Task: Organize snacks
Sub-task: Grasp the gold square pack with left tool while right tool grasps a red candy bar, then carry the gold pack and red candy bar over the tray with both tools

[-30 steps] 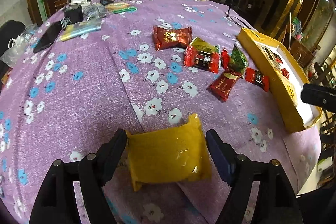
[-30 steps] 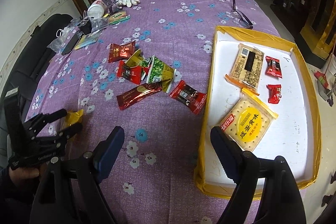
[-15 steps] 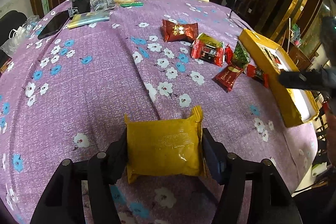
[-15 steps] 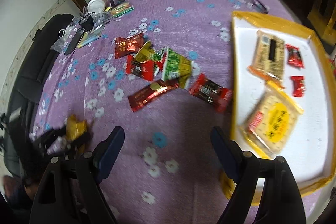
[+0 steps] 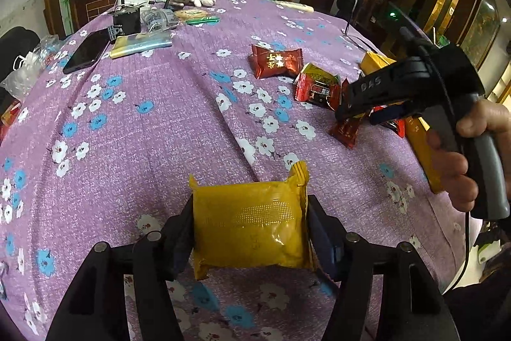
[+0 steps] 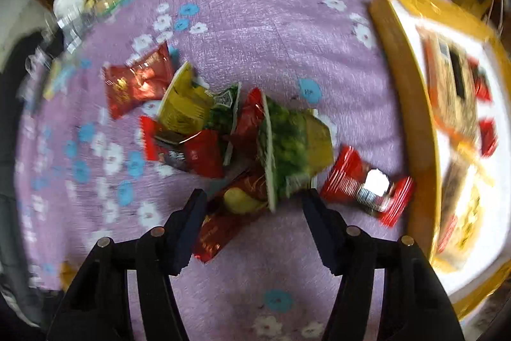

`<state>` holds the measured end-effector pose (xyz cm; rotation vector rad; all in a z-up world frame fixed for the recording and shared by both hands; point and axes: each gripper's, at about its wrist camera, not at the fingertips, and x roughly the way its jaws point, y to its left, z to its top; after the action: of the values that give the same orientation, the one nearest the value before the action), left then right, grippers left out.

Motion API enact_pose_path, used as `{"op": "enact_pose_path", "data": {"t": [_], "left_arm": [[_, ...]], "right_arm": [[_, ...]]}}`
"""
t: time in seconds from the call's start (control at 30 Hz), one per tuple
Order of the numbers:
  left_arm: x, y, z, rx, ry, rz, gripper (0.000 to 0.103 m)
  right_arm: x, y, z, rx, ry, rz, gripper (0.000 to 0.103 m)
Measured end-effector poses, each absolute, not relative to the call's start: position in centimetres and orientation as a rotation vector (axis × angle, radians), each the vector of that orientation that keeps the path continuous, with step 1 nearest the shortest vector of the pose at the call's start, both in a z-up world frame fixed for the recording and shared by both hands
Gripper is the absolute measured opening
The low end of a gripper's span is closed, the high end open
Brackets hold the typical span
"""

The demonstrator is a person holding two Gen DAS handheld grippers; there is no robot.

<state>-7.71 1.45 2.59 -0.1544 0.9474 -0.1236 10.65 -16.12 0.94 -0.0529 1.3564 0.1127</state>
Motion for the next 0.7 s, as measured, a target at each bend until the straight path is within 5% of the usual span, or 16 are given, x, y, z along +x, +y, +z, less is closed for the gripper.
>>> {"op": "enact_pose_path", "data": {"t": [0.17,0.27,0.7], "left_arm": [[-7.4,1.6,2.8,-0.159,0.935,-0.127,0.067],[-7.0,1.3,2.9,-0.162,0.934,-0.135,0.067],[-5.9,-0.5,3.4,-0.151,0.931,-0.168,0.067]], "right_arm": [[9.8,-16.1,1.1,-0.111,1.342,0.126,0.032],[9.1,-16.8,1.2,-0.103,1.355,0.139,0.023],[3.7,-20.7,1.0,-0.103,1.363,0.337,0.019]]}}
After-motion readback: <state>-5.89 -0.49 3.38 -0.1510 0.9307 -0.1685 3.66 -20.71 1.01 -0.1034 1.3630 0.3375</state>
